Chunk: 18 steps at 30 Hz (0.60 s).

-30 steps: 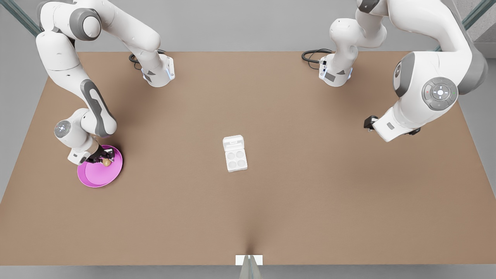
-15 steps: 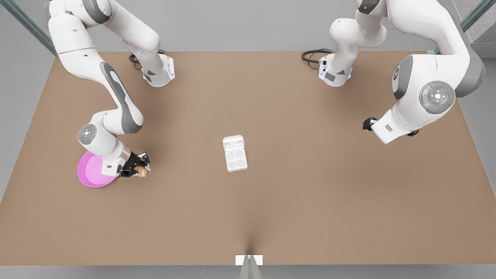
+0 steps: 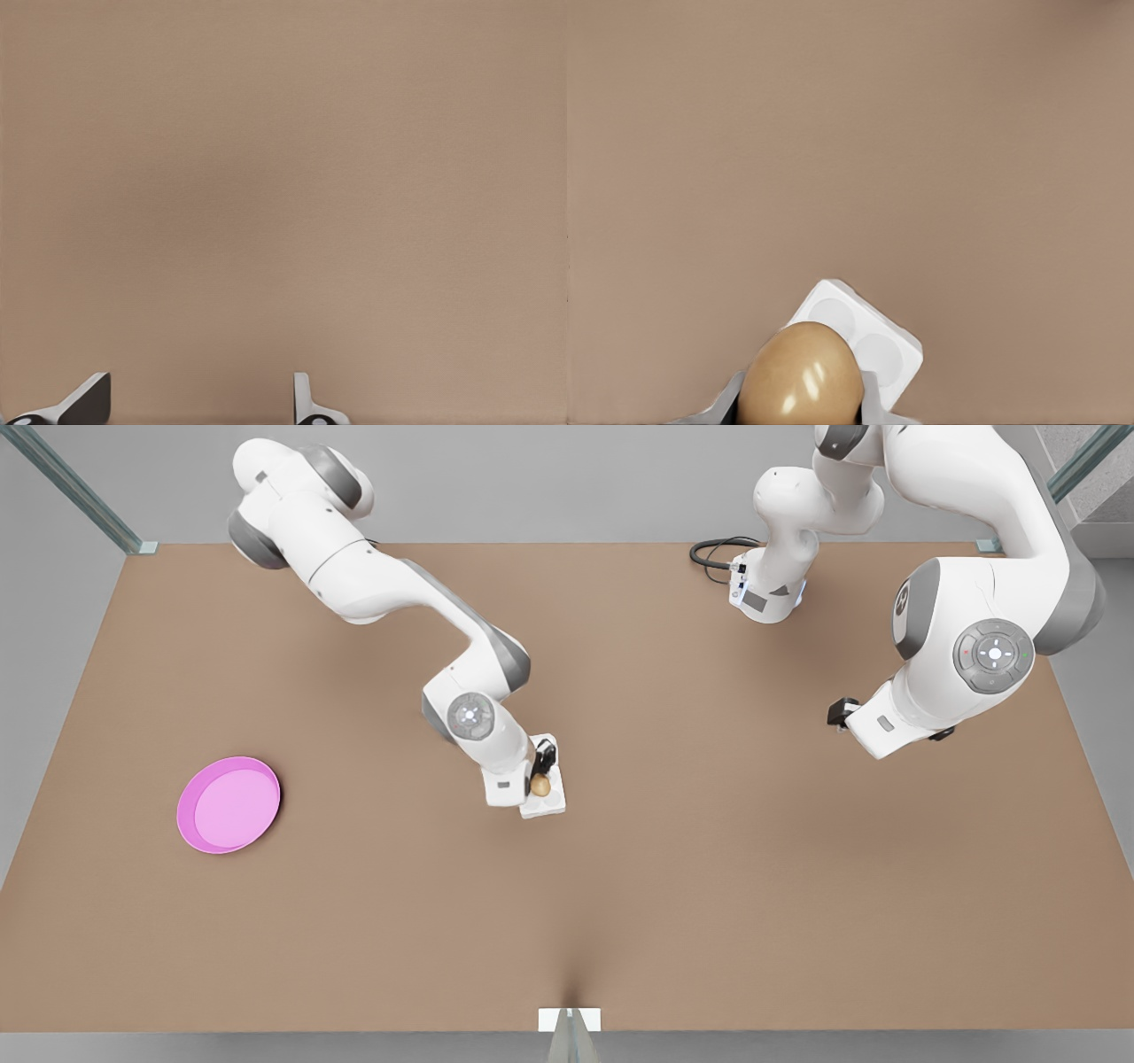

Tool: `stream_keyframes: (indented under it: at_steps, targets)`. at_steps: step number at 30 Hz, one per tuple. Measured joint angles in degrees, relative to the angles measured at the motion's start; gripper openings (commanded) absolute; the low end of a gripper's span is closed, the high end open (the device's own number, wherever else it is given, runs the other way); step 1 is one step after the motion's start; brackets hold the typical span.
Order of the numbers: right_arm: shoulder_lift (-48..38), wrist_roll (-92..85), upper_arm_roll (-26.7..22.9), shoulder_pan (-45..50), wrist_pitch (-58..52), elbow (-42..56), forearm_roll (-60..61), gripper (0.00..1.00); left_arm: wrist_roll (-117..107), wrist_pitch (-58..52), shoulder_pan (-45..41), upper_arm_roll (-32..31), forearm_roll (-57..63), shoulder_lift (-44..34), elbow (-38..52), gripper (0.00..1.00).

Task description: Pack egg into the box and close the box lid

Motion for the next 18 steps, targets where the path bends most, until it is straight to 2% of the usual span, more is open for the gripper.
stream_keyframes:
  at_steps: [6,18]
  targets:
    - [0.5,10.9,-4.0,4.2,0.4,-2.1,-0.6,0.40,0.0,0.1,0.0,0.0,0.0,0.1,0.0,1.00]
    - [1.0,27.5,-4.6,6.7,8.0,-9.1,-4.1,0.40,0.0,0.1,0.0,0.0,0.0,0.1,0.0,1.00]
